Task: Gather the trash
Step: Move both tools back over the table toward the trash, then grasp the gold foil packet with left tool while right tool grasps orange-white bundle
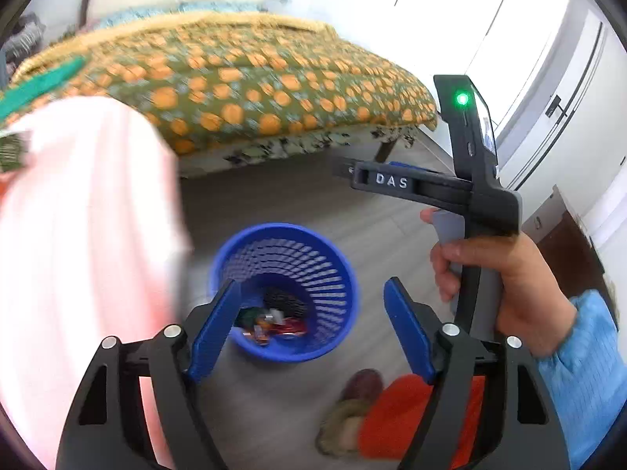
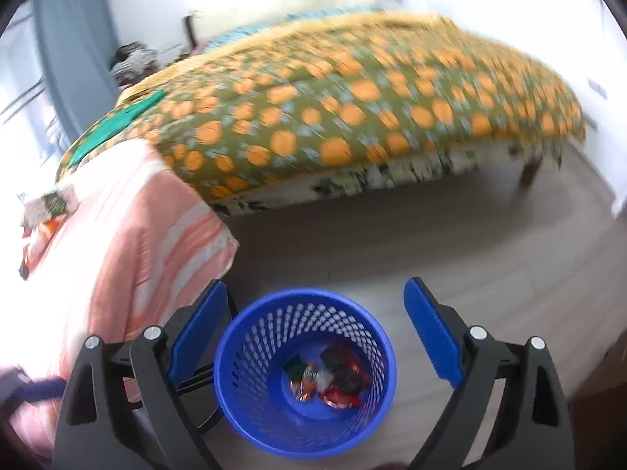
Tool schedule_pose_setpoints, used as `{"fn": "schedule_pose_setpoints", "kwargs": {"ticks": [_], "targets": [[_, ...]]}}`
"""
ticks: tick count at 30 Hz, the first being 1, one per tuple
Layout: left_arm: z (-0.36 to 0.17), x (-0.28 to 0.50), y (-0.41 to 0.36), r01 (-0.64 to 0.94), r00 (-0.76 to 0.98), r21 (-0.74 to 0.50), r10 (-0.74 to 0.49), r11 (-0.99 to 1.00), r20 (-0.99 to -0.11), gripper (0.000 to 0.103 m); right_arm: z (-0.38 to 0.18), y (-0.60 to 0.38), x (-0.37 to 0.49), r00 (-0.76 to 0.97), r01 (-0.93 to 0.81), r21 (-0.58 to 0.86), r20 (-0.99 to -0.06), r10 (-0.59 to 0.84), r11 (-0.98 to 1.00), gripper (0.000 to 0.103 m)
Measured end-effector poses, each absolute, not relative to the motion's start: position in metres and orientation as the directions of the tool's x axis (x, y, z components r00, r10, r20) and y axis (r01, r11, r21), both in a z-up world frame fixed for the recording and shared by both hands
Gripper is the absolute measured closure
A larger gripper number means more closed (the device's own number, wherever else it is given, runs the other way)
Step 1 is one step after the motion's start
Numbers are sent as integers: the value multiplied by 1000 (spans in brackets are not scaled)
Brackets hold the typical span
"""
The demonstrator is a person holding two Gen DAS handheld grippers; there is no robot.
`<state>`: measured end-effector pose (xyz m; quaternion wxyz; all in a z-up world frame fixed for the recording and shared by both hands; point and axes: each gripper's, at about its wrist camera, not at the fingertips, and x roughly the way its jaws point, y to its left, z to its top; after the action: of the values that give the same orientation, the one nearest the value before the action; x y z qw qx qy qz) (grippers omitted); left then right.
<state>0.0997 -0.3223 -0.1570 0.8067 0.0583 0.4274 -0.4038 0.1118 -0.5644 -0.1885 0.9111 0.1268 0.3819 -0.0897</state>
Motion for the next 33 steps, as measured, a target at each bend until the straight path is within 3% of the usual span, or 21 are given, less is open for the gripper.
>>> {"fn": "schedule_pose_setpoints", "kwargs": {"ticks": [9,16,21,28,33], "targets": [[-163,124,-172,561,505,-24,-365,828,-783,27,-170,-441,106,770,25,-98,-632,-82,995,14],[-173,164,-61,312,610,37,-170,949,-774,26,-154,-337,119,727,-128,8,-680,99,992,14],[-176,178,-33,255,573,-57,-198,965,-795,23,-146,-277,168,671,-159,74,-724,162,985,14],[-179,174,-37,271,569,-8,-167,963,-805,19,-176,-234,221,622,-139,19,-776,102,990,14],[-173,193,-25,257,567,-58,-199,965,-799,19,-184,-236,228,582,-130,41,-806,110,991,11]]}}
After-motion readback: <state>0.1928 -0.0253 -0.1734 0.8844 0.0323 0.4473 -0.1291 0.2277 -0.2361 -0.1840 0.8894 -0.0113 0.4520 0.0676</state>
